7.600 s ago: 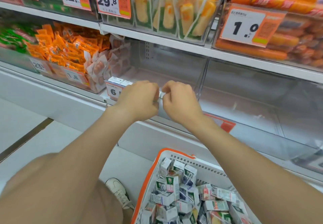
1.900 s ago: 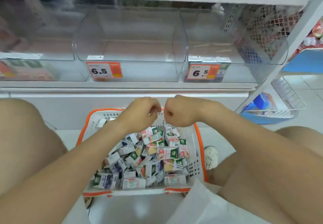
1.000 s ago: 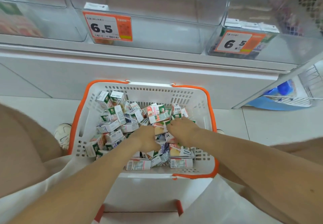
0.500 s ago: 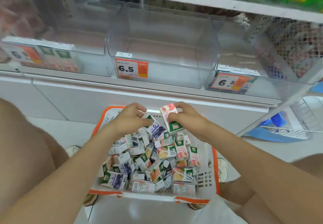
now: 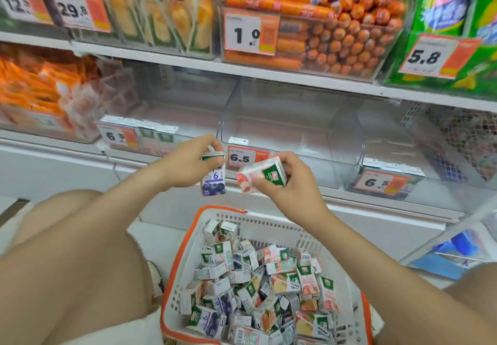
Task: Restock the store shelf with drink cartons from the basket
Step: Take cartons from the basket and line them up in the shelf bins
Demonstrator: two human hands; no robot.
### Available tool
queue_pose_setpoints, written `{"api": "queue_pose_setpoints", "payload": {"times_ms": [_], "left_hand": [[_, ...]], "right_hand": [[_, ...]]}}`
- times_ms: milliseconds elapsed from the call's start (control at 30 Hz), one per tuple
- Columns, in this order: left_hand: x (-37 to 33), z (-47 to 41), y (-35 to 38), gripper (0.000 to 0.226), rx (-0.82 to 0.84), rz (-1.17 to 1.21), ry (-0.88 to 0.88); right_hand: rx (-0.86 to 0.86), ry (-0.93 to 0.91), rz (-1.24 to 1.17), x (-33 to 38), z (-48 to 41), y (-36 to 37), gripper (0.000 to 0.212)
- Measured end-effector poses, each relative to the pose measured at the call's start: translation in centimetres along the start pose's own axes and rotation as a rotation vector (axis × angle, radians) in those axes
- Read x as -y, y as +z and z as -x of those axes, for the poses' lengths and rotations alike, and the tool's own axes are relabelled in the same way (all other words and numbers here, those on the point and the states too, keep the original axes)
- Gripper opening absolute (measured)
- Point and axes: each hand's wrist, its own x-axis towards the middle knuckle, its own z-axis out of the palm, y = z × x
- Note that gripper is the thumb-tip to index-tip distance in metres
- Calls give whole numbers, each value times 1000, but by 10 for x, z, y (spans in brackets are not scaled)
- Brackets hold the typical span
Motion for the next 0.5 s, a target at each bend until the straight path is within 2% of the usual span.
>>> {"api": "queue_pose_setpoints", "payload": {"times_ms": [133,233,367,433,500], "left_hand": [[18,-7,-38,18,-143,-66,-39],[46,-13,-50,21,-264,-21,-130],[70,-20,-62,22,-239,-101,-223],[75,-23,-69,26,-240,-86,-237],[78,-27,-72,29,-245,-76,-249]], "right_hand": [[80,-124,33,31,-26,37,36],[63,-278,115,52,-56,66,42],[-22,-409,423,76,-107,99,52],[30,-411,649,81,-130,115,53],[149,-398,874,80,-149,131,42]]}}
